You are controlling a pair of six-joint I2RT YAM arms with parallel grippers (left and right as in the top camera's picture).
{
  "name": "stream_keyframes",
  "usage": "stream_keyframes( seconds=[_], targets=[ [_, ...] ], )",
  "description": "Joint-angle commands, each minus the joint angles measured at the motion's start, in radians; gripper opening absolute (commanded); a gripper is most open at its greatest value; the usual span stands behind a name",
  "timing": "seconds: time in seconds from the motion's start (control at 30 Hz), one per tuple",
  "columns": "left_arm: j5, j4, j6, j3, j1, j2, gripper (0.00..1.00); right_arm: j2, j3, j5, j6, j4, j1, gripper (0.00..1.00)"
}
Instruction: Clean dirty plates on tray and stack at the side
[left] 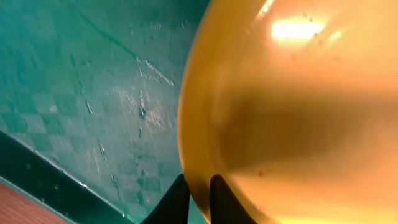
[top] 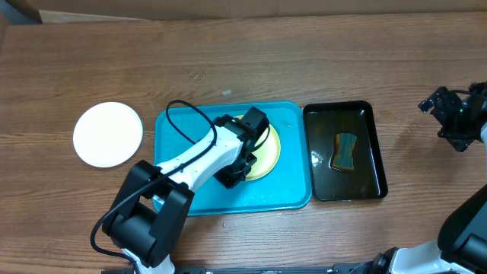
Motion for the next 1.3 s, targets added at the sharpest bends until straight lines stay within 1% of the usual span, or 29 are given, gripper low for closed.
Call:
stream_keyframes(
  seconds=[0.0,0.23,0.3,0.37,0.47,0.7,0.87,0.9,0.93,1.1,1.27],
  targets=[
    [-0.002,-0.002,0.054,-0.004,0.037,0.020,0.10,-0.014,0.014,0.003,-0.003,0.005,-0.002,1.00],
    [0.000,0.001,0.114,-0.004,0.048,0.020,0.13,-0.014,0.014,0.003,-0.003,0.005,-0.002,1.00],
    [-0.006,0.005,0.135,-0.004,0.050,0.020,0.11,-0.014,0.014,0.003,-0.003,0.005,-0.002,1.00],
    [-0.010,0.016,0.171,-0.004,0.054,0.020,0.08,-0.014,0.014,0.003,-0.003,0.005,-0.002,1.00],
    [-0.028,0.022,0.248,-0.004,0.074,0.020,0.04,-0.014,0.014,0.003,-0.003,0.005,-0.002,1.00],
    [-0.072,0.030,0.412,-0.004,0.139,0.020,0.04,-0.014,0.014,0.003,-0.003,0.005,-0.002,1.00],
    [-0.087,0.065,0.643,-0.003,0.193,0.019,0.04,-0.014,0.014,0.003,-0.003,0.005,-0.002,1.00],
    [-0.085,0.072,0.711,-0.003,0.209,0.020,0.04,-0.014,0.014,0.003,-0.003,0.005,-0.002,1.00],
    [-0.085,0.076,0.753,-0.003,0.220,0.019,0.04,-0.014,0.014,0.003,-0.003,0.005,-0.002,1.00],
    [-0.085,0.091,0.858,-0.003,0.252,0.020,0.05,-0.014,0.014,0.003,-0.003,0.005,-0.002,1.00],
    [-0.084,0.117,0.914,-0.003,0.267,0.020,0.08,-0.014,0.014,0.003,-0.003,0.005,-0.002,1.00]
  ],
)
